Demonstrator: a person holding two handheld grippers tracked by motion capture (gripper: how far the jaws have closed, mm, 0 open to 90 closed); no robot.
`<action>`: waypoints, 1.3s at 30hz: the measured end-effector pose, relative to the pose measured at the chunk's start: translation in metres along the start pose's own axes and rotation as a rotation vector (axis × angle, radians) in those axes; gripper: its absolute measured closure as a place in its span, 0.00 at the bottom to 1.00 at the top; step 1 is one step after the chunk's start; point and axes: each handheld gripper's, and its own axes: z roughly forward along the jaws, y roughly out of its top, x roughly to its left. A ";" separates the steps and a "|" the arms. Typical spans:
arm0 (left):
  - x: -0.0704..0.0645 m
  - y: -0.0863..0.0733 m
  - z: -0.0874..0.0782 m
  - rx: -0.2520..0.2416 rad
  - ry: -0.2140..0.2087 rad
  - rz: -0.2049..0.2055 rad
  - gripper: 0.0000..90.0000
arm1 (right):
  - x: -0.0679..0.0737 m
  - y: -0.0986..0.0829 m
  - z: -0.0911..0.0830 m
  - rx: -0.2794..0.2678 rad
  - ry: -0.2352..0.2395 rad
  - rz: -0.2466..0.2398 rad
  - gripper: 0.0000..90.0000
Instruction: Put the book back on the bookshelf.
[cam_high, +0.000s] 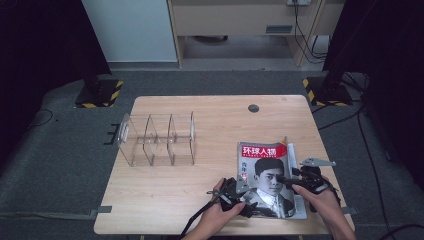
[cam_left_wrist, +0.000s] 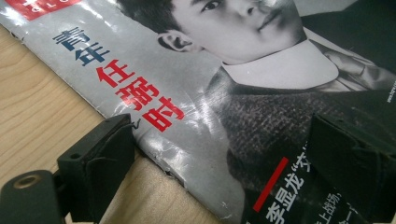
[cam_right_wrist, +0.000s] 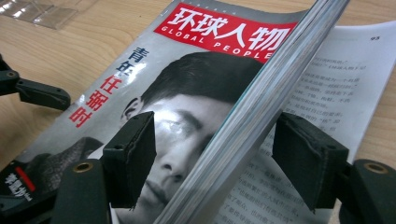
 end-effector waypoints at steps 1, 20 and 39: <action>0.000 0.000 0.000 0.000 0.000 -0.002 0.08 | -0.001 0.000 -0.001 0.001 0.006 0.002 0.32; 0.000 0.000 0.000 0.000 0.000 0.000 0.08 | -0.008 0.000 -0.010 0.027 0.043 0.012 0.27; 0.002 0.001 0.001 0.002 -0.019 -0.003 0.07 | 0.007 0.004 0.016 0.082 -0.165 -0.096 0.74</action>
